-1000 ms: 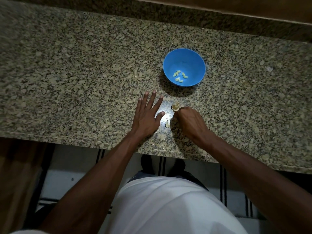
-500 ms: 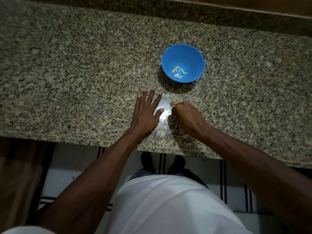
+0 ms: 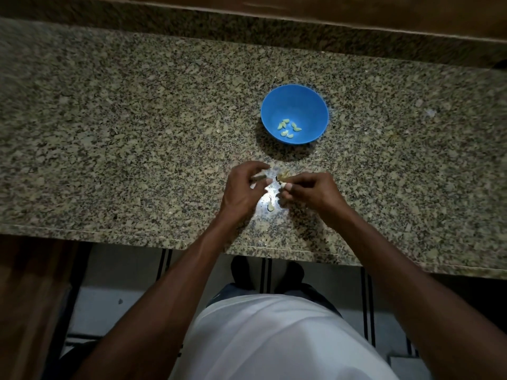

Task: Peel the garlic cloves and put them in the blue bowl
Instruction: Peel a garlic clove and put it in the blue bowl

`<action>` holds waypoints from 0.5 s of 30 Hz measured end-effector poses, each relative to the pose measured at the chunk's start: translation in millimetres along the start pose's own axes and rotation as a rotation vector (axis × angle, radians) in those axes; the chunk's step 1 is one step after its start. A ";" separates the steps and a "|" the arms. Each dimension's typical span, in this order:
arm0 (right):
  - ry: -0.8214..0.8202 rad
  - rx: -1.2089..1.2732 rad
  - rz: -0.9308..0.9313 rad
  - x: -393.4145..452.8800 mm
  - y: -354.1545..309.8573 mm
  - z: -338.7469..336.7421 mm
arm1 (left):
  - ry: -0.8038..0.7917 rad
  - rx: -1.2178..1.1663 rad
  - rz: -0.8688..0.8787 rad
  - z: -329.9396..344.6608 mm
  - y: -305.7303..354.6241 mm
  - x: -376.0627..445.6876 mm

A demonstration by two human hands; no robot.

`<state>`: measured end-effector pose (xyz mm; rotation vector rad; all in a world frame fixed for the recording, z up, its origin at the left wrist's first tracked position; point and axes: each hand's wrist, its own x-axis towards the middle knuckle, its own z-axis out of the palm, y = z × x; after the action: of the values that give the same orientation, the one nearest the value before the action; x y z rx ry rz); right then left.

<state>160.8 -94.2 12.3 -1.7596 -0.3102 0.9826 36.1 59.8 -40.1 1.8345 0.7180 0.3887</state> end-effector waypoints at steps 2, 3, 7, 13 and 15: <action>-0.066 0.056 0.001 -4.0 1.1 -0.3 | -0.084 -0.070 -0.023 2.2 18.3 -4.1; -0.077 0.067 0.007 -4.2 2.7 0.6 | -0.116 -0.068 -0.016 3.7 23.7 -4.5; -0.035 0.098 0.025 -4.5 10.7 0.3 | -0.133 -0.066 -0.036 4.4 31.0 -6.0; -0.012 0.028 0.018 -7.9 17.4 -2.0 | -0.190 0.010 -0.015 2.7 25.9 -14.9; -0.005 -0.014 0.014 -7.1 17.8 -0.5 | -0.150 0.040 -0.021 4.8 27.1 -17.9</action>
<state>152.5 -106.4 0.0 -1.7740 -0.3086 0.9977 33.0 38.3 -15.5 1.8699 0.6450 0.2218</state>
